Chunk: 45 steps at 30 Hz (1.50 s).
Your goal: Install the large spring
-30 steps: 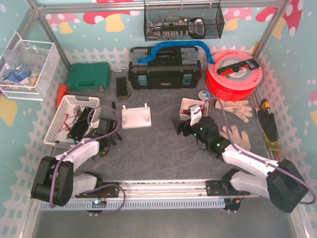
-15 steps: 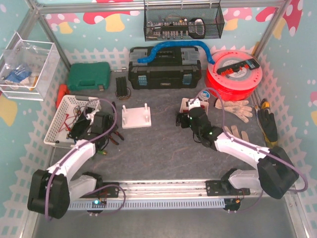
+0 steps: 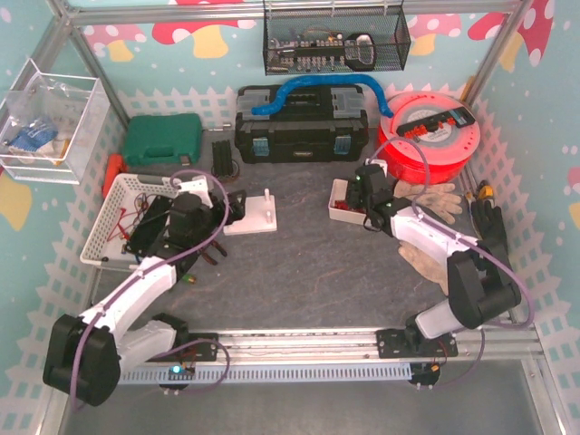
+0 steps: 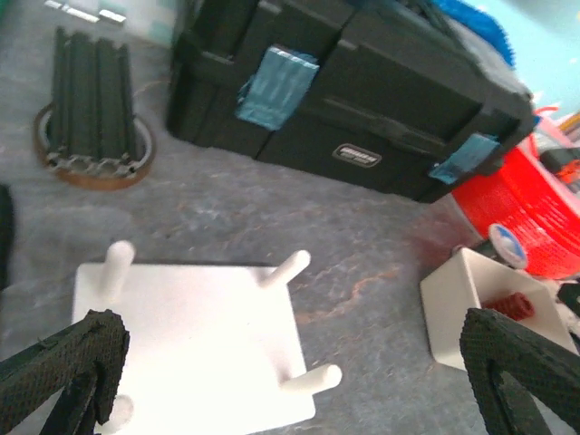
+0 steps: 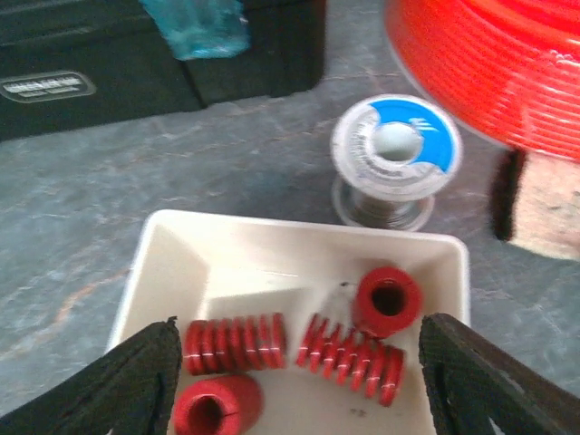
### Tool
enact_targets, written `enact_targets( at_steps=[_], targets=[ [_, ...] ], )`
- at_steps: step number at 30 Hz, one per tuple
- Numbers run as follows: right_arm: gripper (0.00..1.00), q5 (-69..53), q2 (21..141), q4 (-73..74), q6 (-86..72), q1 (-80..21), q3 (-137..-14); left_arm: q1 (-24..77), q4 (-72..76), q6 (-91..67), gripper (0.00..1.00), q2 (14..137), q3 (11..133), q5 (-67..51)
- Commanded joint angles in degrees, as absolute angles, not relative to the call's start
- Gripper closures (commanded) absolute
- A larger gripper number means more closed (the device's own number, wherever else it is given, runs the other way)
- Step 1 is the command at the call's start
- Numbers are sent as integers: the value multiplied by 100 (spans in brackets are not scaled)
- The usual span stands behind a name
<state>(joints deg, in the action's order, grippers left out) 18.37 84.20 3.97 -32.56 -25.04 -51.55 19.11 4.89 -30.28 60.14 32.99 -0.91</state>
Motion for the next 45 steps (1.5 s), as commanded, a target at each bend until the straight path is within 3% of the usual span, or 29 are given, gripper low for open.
enact_targets(
  at_steps=[1, 5, 26, 39, 45],
  targets=[
    [32, 1849, 8597, 871, -3210, -2219, -5367, 1971, 1429, -2610, 1, 6047, 3024, -549],
    [42, 1919, 8956, 1122, -3190, -2146, -5652, 1969, 1848, -2383, 1, 5890, 2653, -389],
    [41, 2762, 10485, 1710, -4893, -2145, -6464, 2168, 1740, -2297, 1, 5386, 2482, -66],
    [58, 2944, 10536, 675, -3760, -2162, -6152, 2210, 1708, -2268, 1, 5261, 2452, 100],
    [56, 2884, 10606, 345, -3454, -2157, -5991, 2240, 1703, -2245, 1, 5278, 2452, 127]
  ],
)
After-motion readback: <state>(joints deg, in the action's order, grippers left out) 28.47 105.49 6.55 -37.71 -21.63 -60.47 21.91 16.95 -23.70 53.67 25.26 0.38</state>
